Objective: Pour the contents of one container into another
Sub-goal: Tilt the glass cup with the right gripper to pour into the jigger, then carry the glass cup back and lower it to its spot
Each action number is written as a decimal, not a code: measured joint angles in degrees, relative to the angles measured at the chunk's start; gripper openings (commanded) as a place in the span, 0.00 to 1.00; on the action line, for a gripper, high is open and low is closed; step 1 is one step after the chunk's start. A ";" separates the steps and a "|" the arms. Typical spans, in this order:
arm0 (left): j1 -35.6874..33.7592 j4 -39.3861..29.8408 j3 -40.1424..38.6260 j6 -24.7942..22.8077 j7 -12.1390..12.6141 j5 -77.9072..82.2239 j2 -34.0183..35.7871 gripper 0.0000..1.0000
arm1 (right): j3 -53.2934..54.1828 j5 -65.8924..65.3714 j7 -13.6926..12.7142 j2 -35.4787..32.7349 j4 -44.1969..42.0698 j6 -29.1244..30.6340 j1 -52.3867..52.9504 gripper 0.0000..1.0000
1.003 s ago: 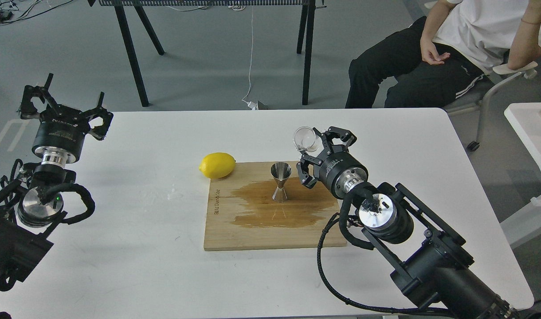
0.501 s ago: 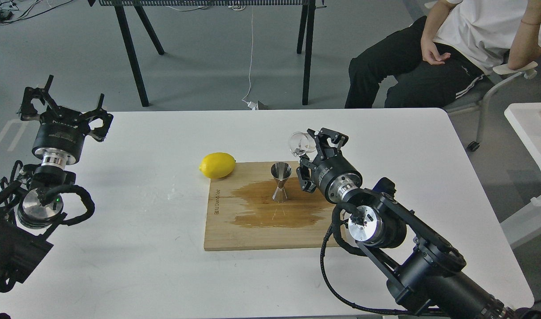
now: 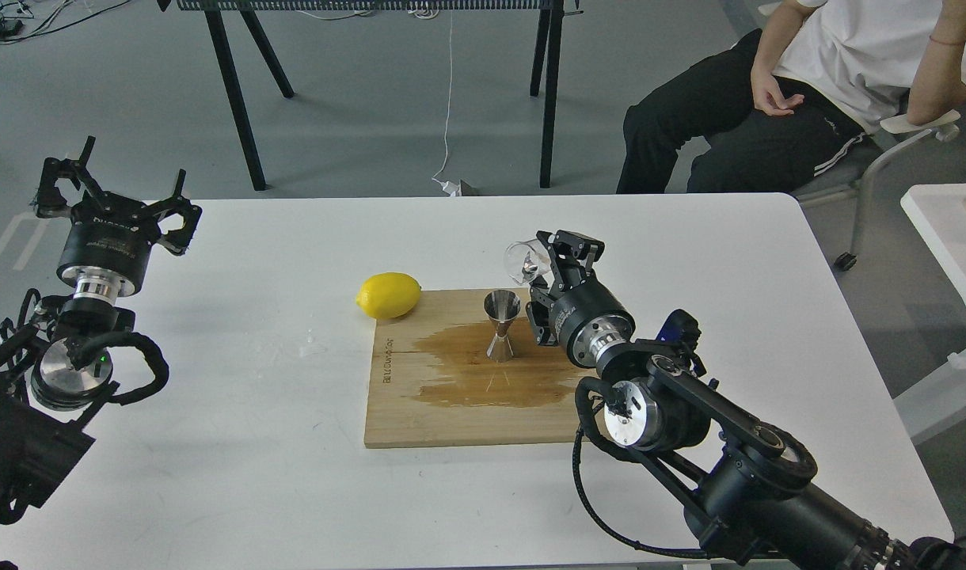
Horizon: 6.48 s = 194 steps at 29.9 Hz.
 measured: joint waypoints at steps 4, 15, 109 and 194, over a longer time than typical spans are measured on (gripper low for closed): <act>0.01 0.00 0.01 0.00 0.00 0.00 0.00 1.00 | -1.61 -0.47 0.55 0.00 -0.19 -0.06 0.42 0.38; 0.10 0.00 -0.03 0.00 0.00 0.00 0.00 1.00 | -4.83 -6.13 1.18 0.00 -1.64 -0.06 1.52 0.38; 0.89 0.00 0.01 0.00 -0.17 -0.01 0.03 1.00 | -15.01 -28.79 5.70 0.00 -12.37 -0.06 5.98 0.39; 0.79 -0.07 0.45 0.00 -0.35 0.00 0.08 1.00 | 20.82 57.83 -8.87 -14.28 -19.92 19.79 -7.40 0.41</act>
